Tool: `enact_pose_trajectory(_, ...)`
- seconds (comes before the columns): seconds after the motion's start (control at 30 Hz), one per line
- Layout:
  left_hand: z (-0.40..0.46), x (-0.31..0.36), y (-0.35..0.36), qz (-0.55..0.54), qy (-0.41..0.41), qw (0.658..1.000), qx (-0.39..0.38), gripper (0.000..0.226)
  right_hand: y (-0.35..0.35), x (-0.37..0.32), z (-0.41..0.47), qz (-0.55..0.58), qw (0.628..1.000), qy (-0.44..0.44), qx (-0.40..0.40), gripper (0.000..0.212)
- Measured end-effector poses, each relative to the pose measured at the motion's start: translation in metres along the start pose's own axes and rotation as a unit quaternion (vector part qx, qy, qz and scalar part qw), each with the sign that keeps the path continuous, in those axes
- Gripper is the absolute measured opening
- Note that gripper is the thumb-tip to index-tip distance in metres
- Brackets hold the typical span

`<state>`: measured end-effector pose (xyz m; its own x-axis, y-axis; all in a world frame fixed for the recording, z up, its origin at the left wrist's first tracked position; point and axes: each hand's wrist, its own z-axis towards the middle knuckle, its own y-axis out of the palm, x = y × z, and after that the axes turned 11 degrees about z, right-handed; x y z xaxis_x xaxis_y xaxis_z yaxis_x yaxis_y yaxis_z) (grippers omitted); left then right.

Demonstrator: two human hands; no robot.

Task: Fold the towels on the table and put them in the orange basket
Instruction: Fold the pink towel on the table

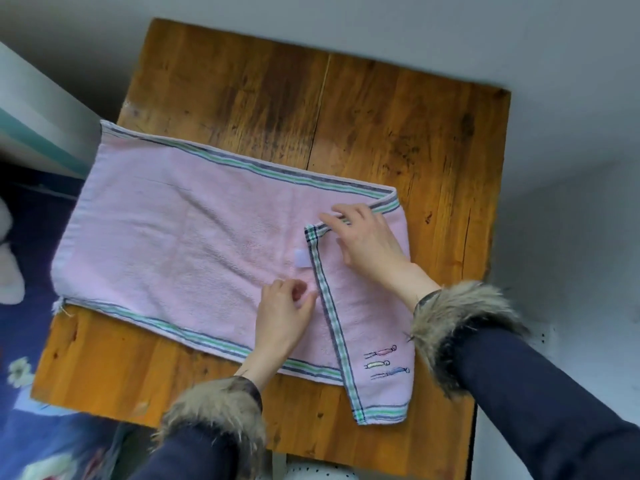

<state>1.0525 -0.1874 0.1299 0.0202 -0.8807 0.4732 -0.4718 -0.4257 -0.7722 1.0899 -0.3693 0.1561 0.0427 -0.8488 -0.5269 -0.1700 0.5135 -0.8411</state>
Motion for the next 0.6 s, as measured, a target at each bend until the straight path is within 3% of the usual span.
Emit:
enact_pose_trajectory(0.07, -0.001, 0.007, 0.002, -0.042, -0.01, 0.999, 0.0, 0.025, 0.005, -0.005, 0.015, -0.062, 0.996, -0.025, -0.06, 0.055)
enact_pose_trajectory(0.2, 0.004, 0.027, -0.001, -0.083, -0.017, 0.996, -0.035, 0.016, 0.003, -0.011, 0.033, -0.112, 0.99, -0.027, -0.082, 0.027)
enact_pose_trajectory(0.3, 0.003, 0.029, -0.004, -0.095, -0.017, 0.994, -0.053, 0.018, -0.005, -0.006, 0.032, 0.023, 0.999, 0.022, -0.039, 0.013)
enact_pose_trajectory(0.4, -0.004, 0.024, -0.002, -0.092, -0.042, 0.992, -0.077, 0.018, -0.021, 0.003, 0.02, 0.16, 0.982, 0.096, 0.025, 0.006)
enact_pose_trajectory(0.6, -0.021, 0.028, 0.004, -0.11, -0.035, 0.981, -0.157, 0.02, -0.057, 0.006, 0.004, 0.278, 0.932, 0.202, 0.112, 0.009)
